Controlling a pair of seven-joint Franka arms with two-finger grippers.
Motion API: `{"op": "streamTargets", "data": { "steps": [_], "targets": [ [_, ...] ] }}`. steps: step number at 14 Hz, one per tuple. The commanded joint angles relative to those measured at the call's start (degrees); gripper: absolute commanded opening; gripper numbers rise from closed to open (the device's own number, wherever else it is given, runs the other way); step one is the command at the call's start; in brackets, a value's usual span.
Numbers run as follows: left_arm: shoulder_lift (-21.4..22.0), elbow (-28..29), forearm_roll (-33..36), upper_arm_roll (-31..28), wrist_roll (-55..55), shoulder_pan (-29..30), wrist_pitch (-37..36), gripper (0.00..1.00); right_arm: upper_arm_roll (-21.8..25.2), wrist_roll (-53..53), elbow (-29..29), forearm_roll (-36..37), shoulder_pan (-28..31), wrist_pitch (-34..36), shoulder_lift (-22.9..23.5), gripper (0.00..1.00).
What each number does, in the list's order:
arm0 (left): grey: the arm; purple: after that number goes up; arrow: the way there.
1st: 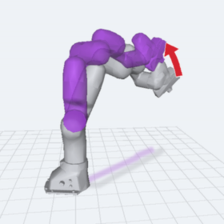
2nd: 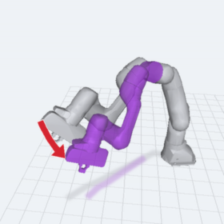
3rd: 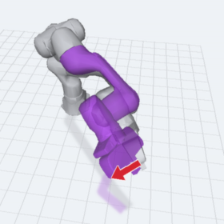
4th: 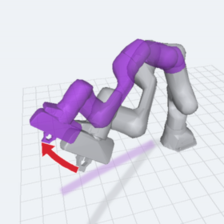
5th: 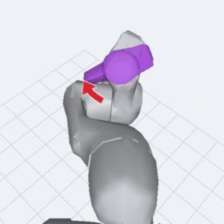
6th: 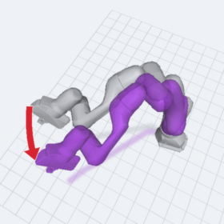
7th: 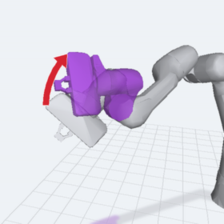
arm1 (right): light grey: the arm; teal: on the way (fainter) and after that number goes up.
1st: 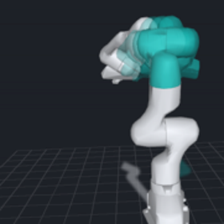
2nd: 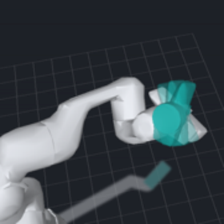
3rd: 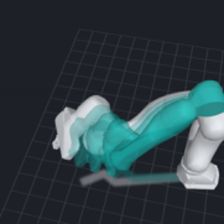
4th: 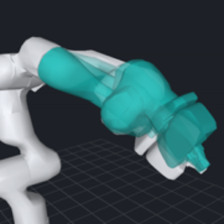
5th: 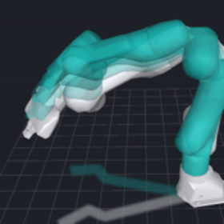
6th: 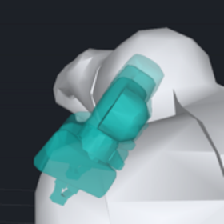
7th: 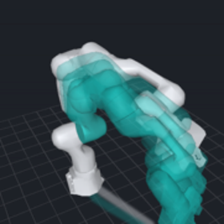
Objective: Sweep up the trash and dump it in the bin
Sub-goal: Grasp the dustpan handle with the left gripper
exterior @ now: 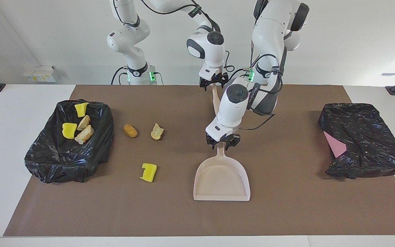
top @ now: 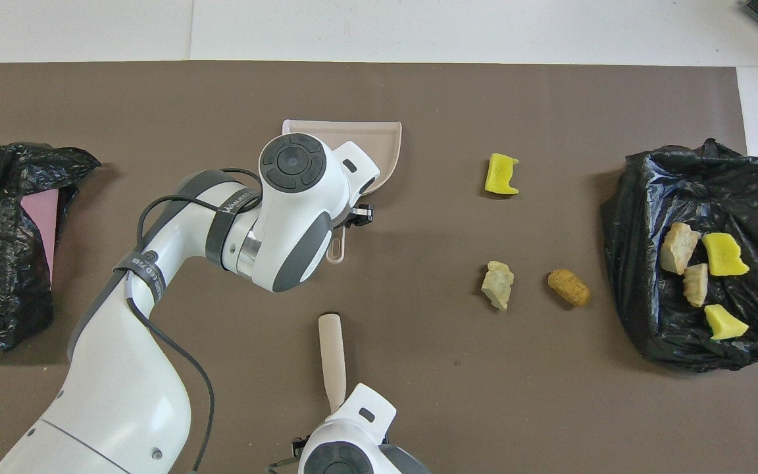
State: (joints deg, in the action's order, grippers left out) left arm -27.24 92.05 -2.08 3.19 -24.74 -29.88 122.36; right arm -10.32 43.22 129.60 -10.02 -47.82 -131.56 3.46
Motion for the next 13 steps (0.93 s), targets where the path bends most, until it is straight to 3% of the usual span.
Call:
{"op": "streamTargets", "data": {
  "steps": [1, 6, 10, 12, 13],
  "targets": [
    [2.71, 0.41, 0.23, -0.9, 0.04, 0.0, -1.42, 0.0, 0.04, 0.37, 1.0, -1.15, -0.25, -1.33, -0.65, 0.32],
    [6.76, -0.3, 1.9, -1.35, 2.76, 3.42, -4.58, 0.0, 0.04, -0.07, 0.83, -0.97, 0.01, -1.33, -0.56, 0.23],
    [11.06, -0.03, 1.82, -1.35, 15.05, 8.87, -11.43, 0.0, 0.04, 0.37, 0.65, -0.53, 0.01, -1.59, -0.47, 0.22],
    [12.82, -0.03, 1.82, -1.35, 21.71, 11.41, -14.68, 0.0, 0.13, 0.55, 0.48, -0.18, -0.08, -1.59, -0.47, 0.12],
    [13.7, -0.12, 1.82, -1.35, 26.72, 12.99, -16.61, 0.0, 0.13, 0.81, 0.39, -0.09, -0.17, -1.59, -0.56, 0.0]
  ]
}}
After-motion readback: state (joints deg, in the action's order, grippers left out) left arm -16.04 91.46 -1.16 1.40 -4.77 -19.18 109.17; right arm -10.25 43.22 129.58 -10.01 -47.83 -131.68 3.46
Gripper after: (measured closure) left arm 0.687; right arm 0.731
